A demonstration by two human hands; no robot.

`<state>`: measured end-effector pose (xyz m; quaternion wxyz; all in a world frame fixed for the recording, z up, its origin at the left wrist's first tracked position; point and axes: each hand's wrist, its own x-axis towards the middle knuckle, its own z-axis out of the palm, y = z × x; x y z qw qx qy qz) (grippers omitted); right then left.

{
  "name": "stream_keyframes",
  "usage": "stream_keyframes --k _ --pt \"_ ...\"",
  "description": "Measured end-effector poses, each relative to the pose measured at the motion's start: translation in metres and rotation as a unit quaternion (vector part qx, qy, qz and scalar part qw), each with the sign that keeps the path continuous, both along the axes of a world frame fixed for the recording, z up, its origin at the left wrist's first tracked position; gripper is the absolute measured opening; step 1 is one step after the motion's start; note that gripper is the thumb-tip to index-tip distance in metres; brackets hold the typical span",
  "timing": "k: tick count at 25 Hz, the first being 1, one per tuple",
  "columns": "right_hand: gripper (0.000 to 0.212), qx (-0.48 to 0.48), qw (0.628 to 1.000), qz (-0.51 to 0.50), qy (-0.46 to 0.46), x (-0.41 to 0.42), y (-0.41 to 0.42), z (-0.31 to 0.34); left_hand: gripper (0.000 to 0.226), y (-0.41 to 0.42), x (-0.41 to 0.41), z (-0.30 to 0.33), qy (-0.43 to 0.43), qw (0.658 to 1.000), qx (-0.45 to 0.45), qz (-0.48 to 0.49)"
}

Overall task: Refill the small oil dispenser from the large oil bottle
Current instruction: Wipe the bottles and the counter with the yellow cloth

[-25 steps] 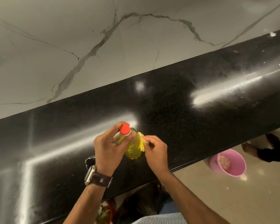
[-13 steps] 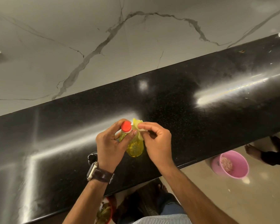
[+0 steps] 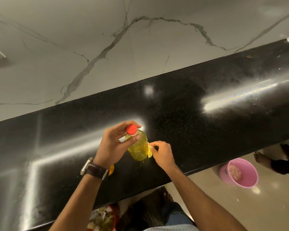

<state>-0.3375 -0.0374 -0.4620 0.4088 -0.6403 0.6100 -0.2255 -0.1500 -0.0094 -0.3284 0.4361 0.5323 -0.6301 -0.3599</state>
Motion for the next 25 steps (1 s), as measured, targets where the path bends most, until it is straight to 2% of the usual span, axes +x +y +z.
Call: stream_keyframes --k 3,7,10,13,16,17,19,22,25 --pt "0.017 0.010 0.992 -0.054 -0.111 -0.003 0.004 0.029 0.032 -0.004 0.012 0.004 0.033 0.996 0.026 -0.073" --pt "0.019 -0.007 0.953 -0.067 -0.296 -0.005 0.002 0.095 0.034 -0.008 0.016 0.003 0.057 0.990 0.052 -0.121" --pt "0.023 -0.012 0.940 -0.048 -0.337 -0.012 0.008 0.105 0.037 -0.007 0.011 0.006 0.041 0.987 0.064 -0.143" --pt "0.032 0.019 0.940 -0.070 -0.335 -0.015 0.016 0.089 0.056 -0.001 0.003 0.005 0.003 0.994 0.039 -0.098" --pt "0.033 0.029 0.932 -0.084 -0.352 -0.016 0.021 0.078 0.095 0.008 -0.003 -0.003 0.005 1.000 0.013 0.026" --pt "0.032 0.033 0.930 -0.091 -0.354 -0.016 0.022 0.076 0.099 0.013 -0.005 -0.006 0.005 0.998 0.005 0.070" --pt "0.029 0.050 0.929 -0.112 -0.350 -0.017 0.022 0.073 0.083 0.022 -0.010 -0.011 0.005 0.992 -0.018 0.121" --pt "0.024 0.067 0.937 -0.115 -0.322 -0.015 0.017 0.066 0.050 0.030 -0.016 -0.010 0.017 0.992 -0.019 0.125" --pt "0.025 0.087 0.939 -0.084 -0.323 -0.014 0.010 0.065 0.045 0.030 -0.018 -0.008 0.026 0.992 -0.010 0.124"
